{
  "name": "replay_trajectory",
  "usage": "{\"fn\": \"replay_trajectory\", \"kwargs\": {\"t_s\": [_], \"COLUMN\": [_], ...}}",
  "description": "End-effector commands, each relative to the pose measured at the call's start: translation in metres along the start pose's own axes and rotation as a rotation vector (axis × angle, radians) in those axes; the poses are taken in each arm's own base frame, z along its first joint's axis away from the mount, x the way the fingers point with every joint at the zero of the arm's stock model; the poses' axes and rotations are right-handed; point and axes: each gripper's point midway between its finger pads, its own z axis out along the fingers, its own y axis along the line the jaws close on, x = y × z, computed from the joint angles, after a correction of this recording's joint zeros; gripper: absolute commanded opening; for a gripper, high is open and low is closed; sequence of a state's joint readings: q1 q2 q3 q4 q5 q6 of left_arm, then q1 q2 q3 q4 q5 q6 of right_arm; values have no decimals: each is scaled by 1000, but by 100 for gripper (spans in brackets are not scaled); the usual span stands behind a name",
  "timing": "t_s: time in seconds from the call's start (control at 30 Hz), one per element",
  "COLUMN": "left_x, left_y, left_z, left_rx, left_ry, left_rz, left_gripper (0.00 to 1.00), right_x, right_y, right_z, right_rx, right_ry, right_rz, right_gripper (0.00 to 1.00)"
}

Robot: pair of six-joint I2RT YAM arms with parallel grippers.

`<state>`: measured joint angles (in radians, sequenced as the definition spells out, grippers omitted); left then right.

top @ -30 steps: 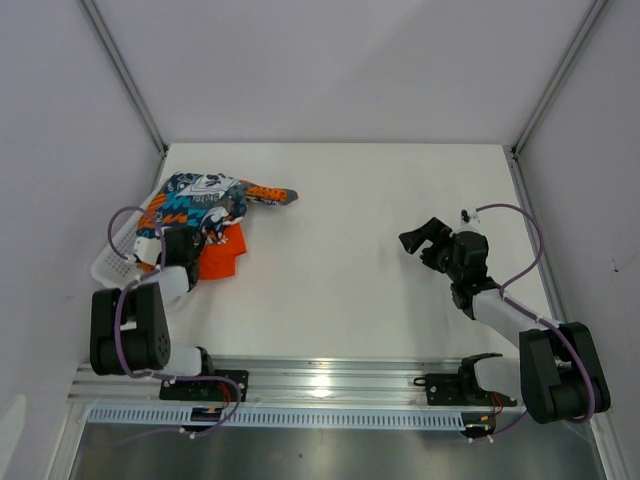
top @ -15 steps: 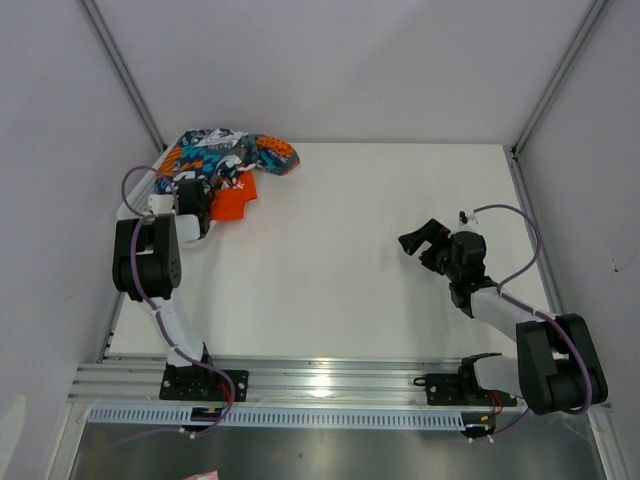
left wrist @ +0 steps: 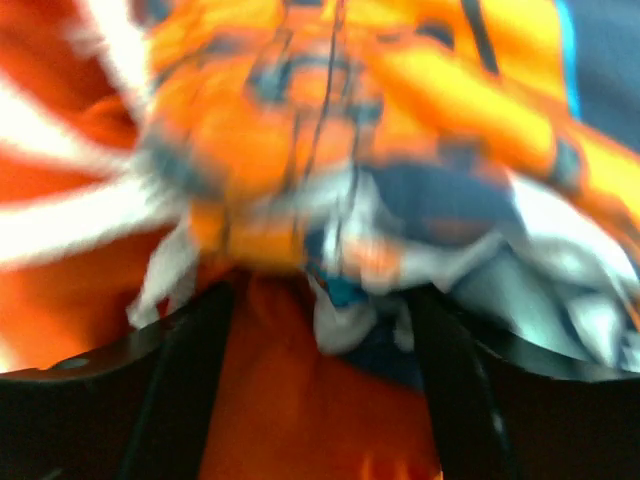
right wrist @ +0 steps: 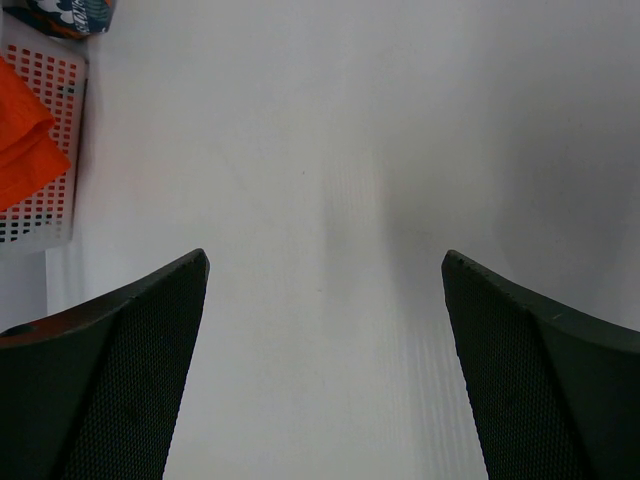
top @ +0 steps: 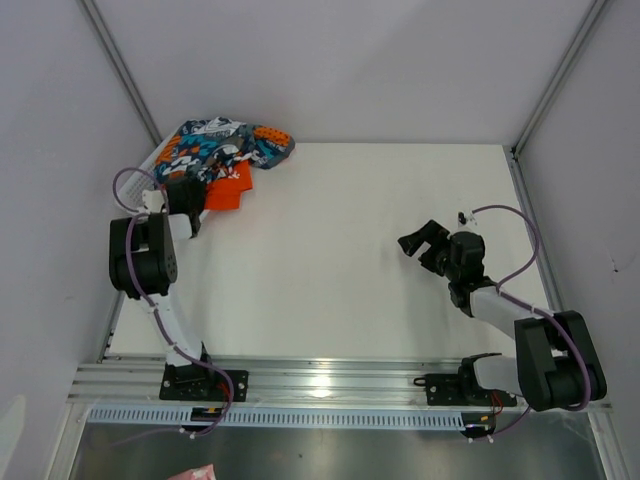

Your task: Fold and stack the shorts

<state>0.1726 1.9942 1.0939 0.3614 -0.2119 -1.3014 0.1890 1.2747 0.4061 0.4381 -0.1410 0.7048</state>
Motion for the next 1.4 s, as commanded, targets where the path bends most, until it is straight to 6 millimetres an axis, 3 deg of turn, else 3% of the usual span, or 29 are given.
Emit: {"fn": "replay_trajectory", "kwargs": {"t_s": [0.0,0.17,0.2,0.23,0.33,0.43,0.47,0.57,0.6,0.73,0.77,0.87,0.9,0.93,1.1,1.17,1.23,1.33,1.37], "left_x": [3,6,3,3,-10,-26,-32,-39,-45,-47,-42,-45,-40,-45,-42,-45,-47,-62,-64], "left_y": [-37,-30,-35,-25,-25,-23,-34,-37,-52,-70,-60,-68,-56,-66,-52,-61,-62,-85,-89], "left_z": [-46,-93,-108,-115,-141,-157,-162,-167,-169,-156,-144,-128,-114,-109,-66,-59,-54,-61,-64], "left_rx": [146,145,154,137,133,108,122,98,123,94,52,30,-14,-9,-100,-95,-96,-32,-18], "left_ry": [88,151,154,156,112,51,36,15,-1,13,27,10,12,-4,-3,-9,-25,-80,-90], "left_rz": [-13,25,40,48,77,105,110,147,149,156,159,146,152,148,146,145,152,163,165], "left_gripper": [76,76,76,76,76,76,76,78,82,84,84,84,84,84,80,78,69,12,0], "right_x": [-21,-26,-25,-27,-27,-29,-29,-29,-28,-28,-28,-29,-30,-30,-32,-32,-31,-31,-31], "right_y": [21,27,28,29,32,34,34,35,35,36,35,36,35,34,32,32,31,31,30], "right_z": [-4,-9,-9,-10,-13,-15,-15,-15,-14,-15,-15,-15,-16,-16,-16,-15,-15,-15,-15], "right_rx": [-61,-75,-77,-83,-89,-95,-96,-100,-100,-102,-99,-98,-95,-93,-82,-81,-79,-77,-76], "right_ry": [-67,-81,-79,-83,-86,-93,-92,-91,-88,-88,-87,-92,-95,-97,-104,-105,-103,-103,-104], "right_rz": [-38,-46,-47,-48,-51,-55,-54,-54,-52,-52,-53,-57,-58,-58,-62,-62,-63,-65,-63], "right_gripper": [100,99,99,99,99,100,99,99,100,99,99,99,100,99,99,99,99,99,99]}}
